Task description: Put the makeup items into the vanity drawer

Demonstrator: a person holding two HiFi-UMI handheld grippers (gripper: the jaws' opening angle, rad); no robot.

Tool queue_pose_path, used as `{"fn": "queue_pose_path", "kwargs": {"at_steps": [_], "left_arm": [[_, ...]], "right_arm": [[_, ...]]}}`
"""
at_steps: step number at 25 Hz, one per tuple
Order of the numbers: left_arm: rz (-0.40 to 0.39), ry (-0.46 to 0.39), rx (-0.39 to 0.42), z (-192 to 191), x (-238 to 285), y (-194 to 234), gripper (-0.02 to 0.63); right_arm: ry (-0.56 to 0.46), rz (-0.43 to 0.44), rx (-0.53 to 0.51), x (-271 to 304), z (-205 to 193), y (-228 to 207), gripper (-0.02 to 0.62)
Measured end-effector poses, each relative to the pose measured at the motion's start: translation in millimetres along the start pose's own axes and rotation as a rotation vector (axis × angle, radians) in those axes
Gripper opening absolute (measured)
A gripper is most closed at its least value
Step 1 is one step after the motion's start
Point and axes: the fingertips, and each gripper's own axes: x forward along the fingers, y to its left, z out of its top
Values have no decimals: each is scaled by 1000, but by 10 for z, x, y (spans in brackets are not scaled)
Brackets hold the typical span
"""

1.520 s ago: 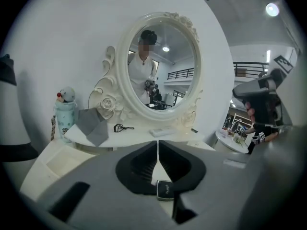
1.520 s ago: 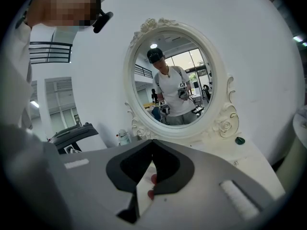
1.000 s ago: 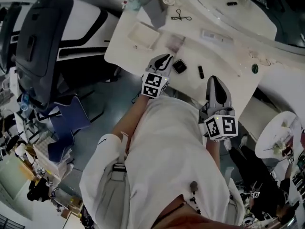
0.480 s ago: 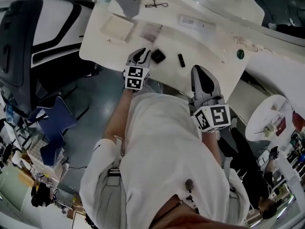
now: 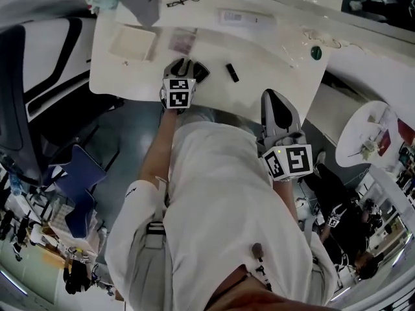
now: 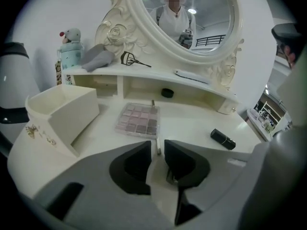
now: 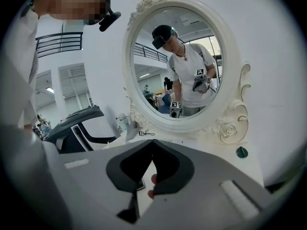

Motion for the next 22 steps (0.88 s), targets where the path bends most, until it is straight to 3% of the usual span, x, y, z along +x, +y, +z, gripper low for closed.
{"fn": "queue_pose_path", "kwargs": {"at_steps": [5,8,12,17,22], "left_arm": [[21,32,13,-51,104,-36,103],[72,33,41,-49,110,-30,93],[132,52,52,-45,109,28,34],[50,67,9,-86,89,-48,31],[-7,36,15,-48,-4,-249,31]], "right_arm": [[2,-18,13,-41,-41,-56,8],[1,-23,19,-61,-57,-59,8],[0,-16,16,-87,-85,-29,9],[-3,-12,14,-144,-110,1,9],[-22,-13,14,-197,-90,-18,8]]}}
